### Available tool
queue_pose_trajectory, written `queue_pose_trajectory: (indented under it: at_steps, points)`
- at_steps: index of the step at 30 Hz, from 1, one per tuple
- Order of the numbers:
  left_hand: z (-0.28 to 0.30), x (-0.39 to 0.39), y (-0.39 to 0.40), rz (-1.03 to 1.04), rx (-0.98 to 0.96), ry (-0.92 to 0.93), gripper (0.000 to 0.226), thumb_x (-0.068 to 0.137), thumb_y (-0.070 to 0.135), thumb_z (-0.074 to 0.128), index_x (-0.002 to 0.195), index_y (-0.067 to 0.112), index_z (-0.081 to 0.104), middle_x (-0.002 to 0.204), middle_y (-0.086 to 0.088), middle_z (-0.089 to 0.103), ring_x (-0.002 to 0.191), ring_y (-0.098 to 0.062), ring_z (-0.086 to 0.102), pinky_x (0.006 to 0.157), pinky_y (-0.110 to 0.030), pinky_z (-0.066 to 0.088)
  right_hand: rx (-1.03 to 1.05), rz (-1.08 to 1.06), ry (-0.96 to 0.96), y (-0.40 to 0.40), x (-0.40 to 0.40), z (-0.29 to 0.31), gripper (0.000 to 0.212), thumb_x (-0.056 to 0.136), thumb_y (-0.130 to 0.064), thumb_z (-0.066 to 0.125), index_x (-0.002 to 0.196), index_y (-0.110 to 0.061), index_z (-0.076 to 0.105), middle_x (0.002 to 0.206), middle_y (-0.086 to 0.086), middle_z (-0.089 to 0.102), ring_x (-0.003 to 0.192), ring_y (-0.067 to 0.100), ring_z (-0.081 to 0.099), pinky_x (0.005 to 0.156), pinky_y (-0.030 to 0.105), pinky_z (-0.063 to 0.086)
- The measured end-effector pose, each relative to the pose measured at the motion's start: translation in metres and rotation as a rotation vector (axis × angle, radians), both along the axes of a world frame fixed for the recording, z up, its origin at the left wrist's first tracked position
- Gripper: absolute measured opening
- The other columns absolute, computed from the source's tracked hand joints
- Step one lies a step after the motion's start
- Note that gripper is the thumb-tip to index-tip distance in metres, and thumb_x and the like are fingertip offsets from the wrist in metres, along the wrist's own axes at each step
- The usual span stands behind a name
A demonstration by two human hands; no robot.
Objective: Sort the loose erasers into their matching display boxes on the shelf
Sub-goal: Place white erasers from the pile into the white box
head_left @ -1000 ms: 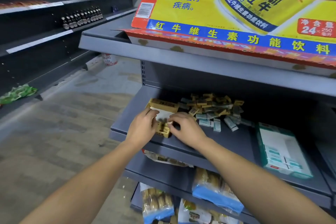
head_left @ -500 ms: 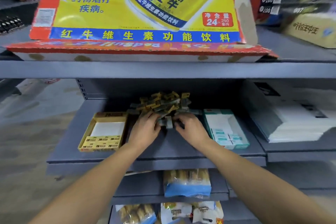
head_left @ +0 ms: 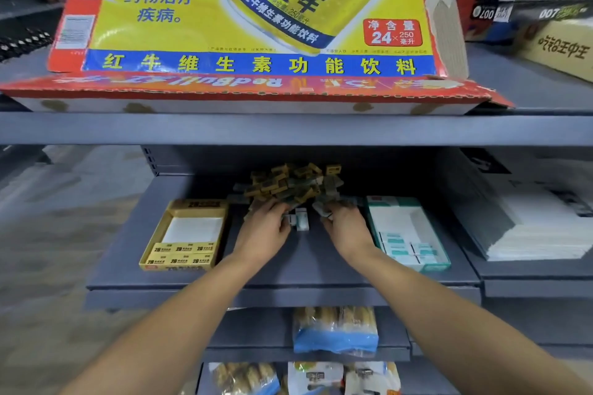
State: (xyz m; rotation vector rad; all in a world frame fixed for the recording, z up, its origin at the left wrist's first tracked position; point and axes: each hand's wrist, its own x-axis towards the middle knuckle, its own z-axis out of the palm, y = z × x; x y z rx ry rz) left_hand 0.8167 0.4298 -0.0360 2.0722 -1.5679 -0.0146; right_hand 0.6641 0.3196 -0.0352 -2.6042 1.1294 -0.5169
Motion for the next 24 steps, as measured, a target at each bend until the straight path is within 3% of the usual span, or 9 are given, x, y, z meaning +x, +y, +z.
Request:
queue_pose_trajectory:
  at_steps: [6, 14, 19, 24]
  points:
    - [0.000, 0.004, 0.005, 0.011, -0.008, 0.003, 0.033, 0.089, 0.016, 0.060, 0.122, 0.019, 0.061, 0.124, 0.001, 0.057, 0.114, -0.021, 0.054, 0.088, -0.039, 0.051, 0.034, -0.008, 0.024, 0.000, -0.002, 0.000, 0.037, 0.091, -0.011, 0.055, 0.129, -0.011, 0.056, 0.123, 0.015, 0.062, 0.112, 0.031, 0.056, 0.094, 0.033, 0.045]
    - [0.007, -0.009, 0.002, 0.015, -0.031, 0.015, 0.038, 0.087, 0.031, 0.066, 0.123, 0.020, 0.059, 0.123, 0.001, 0.059, 0.112, -0.022, 0.055, 0.087, -0.041, 0.051, -0.077, 0.195, -0.150, 0.014, -0.006, 0.013, 0.037, 0.080, -0.003, 0.065, 0.116, -0.008, 0.063, 0.116, 0.012, 0.063, 0.114, 0.030, 0.052, 0.093, 0.040, 0.048]
    - [0.010, -0.020, 0.010, -0.029, -0.091, -0.007, 0.041, 0.086, 0.022, 0.068, 0.126, 0.013, 0.060, 0.123, -0.004, 0.060, 0.113, -0.023, 0.055, 0.089, -0.035, 0.049, -0.105, 0.254, -0.211, 0.022, -0.013, 0.013, 0.040, 0.080, -0.002, 0.065, 0.119, -0.008, 0.062, 0.118, 0.011, 0.063, 0.116, 0.028, 0.052, 0.097, 0.038, 0.046]
    - [0.014, -0.023, 0.016, -0.054, -0.093, -0.026, 0.040, 0.085, 0.014, 0.069, 0.124, 0.012, 0.061, 0.121, -0.003, 0.061, 0.110, -0.024, 0.058, 0.085, -0.038, 0.050, -0.115, 0.309, -0.257, 0.028, -0.019, 0.014, 0.036, 0.083, -0.003, 0.064, 0.118, -0.008, 0.063, 0.118, 0.009, 0.063, 0.117, 0.024, 0.051, 0.100, 0.034, 0.043]
